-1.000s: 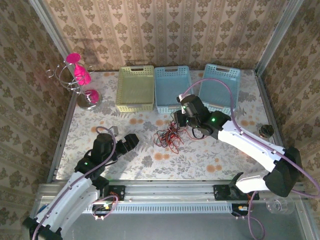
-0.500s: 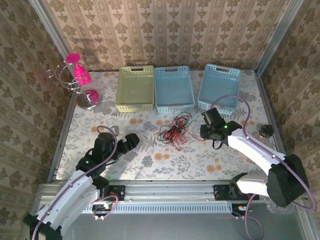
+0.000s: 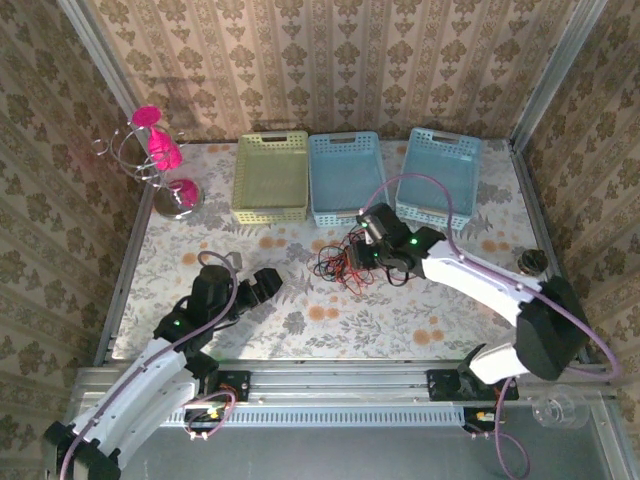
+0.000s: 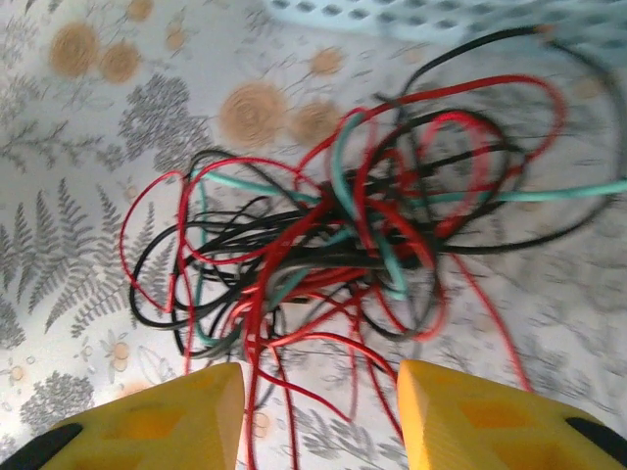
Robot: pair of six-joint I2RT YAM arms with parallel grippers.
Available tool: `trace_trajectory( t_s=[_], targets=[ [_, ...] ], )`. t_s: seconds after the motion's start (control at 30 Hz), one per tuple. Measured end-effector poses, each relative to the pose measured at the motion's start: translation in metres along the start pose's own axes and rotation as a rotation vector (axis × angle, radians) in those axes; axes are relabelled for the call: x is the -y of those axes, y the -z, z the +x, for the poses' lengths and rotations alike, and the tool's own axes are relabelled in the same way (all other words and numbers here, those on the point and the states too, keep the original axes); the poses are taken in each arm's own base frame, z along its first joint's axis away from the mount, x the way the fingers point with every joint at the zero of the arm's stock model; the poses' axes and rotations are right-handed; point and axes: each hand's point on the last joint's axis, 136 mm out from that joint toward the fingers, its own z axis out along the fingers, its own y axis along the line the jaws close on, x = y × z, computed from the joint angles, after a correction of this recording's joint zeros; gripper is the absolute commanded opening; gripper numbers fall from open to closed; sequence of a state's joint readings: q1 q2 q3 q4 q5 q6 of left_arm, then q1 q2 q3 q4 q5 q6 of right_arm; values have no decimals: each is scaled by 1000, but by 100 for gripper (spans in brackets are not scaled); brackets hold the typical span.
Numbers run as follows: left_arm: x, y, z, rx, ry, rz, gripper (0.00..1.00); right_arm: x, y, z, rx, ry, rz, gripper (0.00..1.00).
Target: Untangle the cables
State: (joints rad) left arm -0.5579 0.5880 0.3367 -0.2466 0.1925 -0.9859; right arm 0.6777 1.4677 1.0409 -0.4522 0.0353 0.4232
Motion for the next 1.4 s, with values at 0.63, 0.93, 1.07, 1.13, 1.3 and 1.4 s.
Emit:
trace_trajectory(
  t_s=[0.63, 0.93, 1.07, 1.13, 1.3, 1.4],
  targets=[
    [39, -48, -17, -62, -73, -29, 91, -30, 24, -2, 41, 67, -51, 0],
    [62, -71, -8, -102, -141, 2, 91, -40, 82, -26, 144, 93, -97, 0],
    [68, -80, 6, -131, -168, 17, 92, -47, 97, -42, 186, 117, -109, 0],
    [70, -87, 17, -155, -186, 19, 92, -50, 100, -49, 201, 128, -114, 0],
    [74, -92, 39, -187, -227, 35, 88, -54, 97, -52, 194, 143, -119, 0],
    [70, -87, 38, -164, -234, 26, 82, -55, 96, -51, 187, 145, -125, 0]
  ],
)
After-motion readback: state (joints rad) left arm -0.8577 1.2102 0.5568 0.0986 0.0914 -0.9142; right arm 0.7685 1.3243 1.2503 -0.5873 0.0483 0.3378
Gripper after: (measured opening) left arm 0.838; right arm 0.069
